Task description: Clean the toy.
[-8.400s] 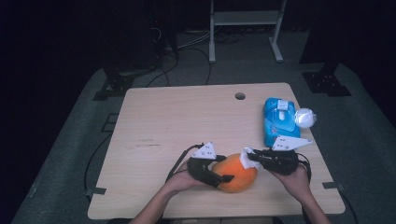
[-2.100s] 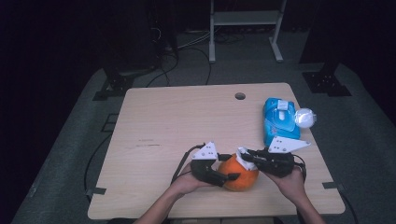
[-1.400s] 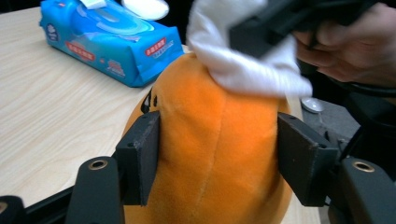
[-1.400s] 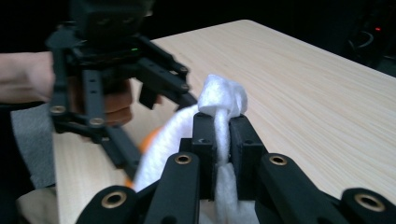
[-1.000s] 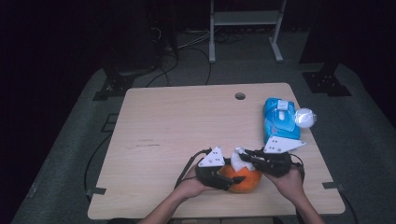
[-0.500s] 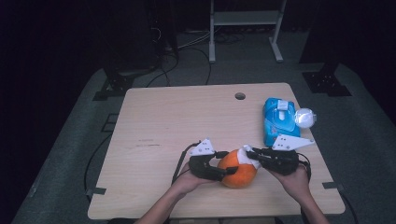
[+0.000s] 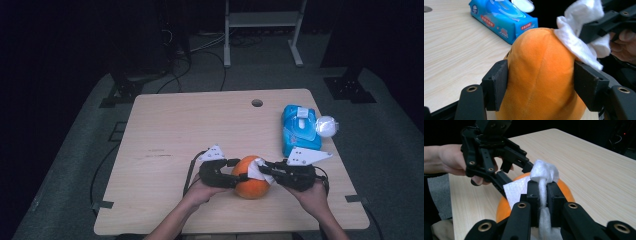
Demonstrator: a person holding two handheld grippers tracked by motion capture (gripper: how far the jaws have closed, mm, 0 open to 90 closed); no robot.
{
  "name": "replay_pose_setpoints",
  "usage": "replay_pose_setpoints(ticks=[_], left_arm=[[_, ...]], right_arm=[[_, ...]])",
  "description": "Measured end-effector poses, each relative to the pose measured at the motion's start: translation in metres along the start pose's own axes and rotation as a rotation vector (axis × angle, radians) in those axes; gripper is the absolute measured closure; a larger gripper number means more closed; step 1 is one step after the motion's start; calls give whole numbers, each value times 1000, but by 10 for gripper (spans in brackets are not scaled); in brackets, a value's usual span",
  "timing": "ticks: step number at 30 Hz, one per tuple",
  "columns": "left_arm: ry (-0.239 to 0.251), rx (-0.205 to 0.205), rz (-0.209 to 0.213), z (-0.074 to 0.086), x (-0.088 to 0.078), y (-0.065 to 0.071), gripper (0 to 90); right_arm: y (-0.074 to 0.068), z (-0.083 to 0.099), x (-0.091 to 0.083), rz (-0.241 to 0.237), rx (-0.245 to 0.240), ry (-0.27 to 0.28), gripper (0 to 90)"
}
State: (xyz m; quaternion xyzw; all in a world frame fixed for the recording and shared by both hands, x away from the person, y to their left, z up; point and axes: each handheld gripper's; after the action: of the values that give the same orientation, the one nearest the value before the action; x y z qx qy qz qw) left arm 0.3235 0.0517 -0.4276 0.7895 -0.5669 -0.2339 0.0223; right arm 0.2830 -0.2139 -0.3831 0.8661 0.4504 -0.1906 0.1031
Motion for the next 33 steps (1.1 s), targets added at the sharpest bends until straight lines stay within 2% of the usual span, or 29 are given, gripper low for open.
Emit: replay_pose_setpoints(ticks=[4,7,10,14,15,17,21,25,28,31,33], left_arm=[[-1,11,-3,-1,0,1,330],[-11,43,2,-2,1,5,339],[-23,76,14,-2,3,11,338],[-59,135,106,-1,5,15,247],[-63,157,104,-1,5,16,219],[-62,172,60,0,6,17,258],[-42,128,35,1,6,13,316],[-40,125,29,1,7,14,317],[-51,136,48,1,6,14,320],[-60,170,81,1,4,14,302],[-71,194,127,1,4,14,270]], right_arm=[[3,1,-1,-4,9,0,814],[11,4,-3,9,29,1,814],[21,11,-5,15,76,3,814],[25,14,-6,36,84,-5,814],[25,14,-6,40,86,-8,814],[25,14,-6,32,96,-4,815],[16,8,-4,25,67,6,815],[0,-1,0,-10,23,16,814],[-8,-4,4,-3,-19,4,815],[2,-1,2,9,8,8,816],[9,4,0,11,43,12,816]])
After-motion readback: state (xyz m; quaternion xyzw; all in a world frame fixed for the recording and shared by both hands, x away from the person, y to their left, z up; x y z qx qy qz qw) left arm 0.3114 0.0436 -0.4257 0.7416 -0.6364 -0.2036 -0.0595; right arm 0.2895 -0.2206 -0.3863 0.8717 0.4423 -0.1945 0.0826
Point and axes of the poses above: each handheld gripper's, and its own axes: x roughly forward along the jaws, z roughly out of its underside, y roughly to its right, and after that the axes turned 3 degrees about z, right-handed
